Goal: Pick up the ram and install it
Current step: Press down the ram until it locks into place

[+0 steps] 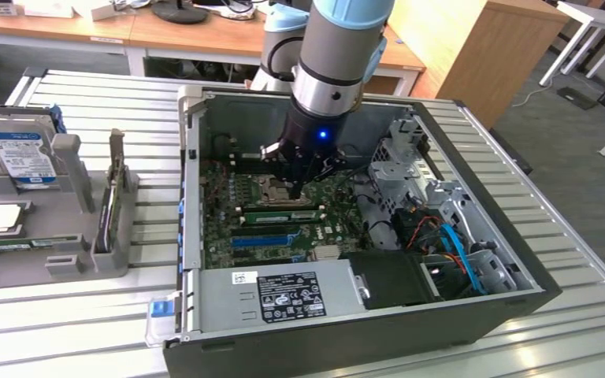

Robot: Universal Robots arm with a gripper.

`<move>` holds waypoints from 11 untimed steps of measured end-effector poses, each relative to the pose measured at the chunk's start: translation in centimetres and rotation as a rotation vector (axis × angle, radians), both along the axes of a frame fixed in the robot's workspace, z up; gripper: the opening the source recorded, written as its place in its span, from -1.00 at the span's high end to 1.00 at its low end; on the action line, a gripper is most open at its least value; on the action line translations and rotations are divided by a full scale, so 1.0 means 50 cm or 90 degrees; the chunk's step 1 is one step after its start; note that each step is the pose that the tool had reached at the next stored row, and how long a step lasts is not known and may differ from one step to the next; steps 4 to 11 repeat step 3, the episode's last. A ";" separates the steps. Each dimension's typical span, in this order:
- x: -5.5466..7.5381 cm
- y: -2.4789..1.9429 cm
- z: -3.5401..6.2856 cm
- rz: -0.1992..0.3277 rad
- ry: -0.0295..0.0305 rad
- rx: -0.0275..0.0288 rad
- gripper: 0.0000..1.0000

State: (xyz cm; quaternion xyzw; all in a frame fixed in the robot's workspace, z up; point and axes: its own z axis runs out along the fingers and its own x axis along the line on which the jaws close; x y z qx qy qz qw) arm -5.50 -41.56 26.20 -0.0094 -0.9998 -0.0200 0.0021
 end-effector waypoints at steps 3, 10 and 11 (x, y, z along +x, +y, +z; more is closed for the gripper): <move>0.000 0.0000 0.000 0.000 0.0000 0.0000 0.79; 0.000 0.0000 0.000 0.000 0.0000 0.0000 0.79; 0.000 0.0000 0.000 0.000 0.0000 0.0000 0.79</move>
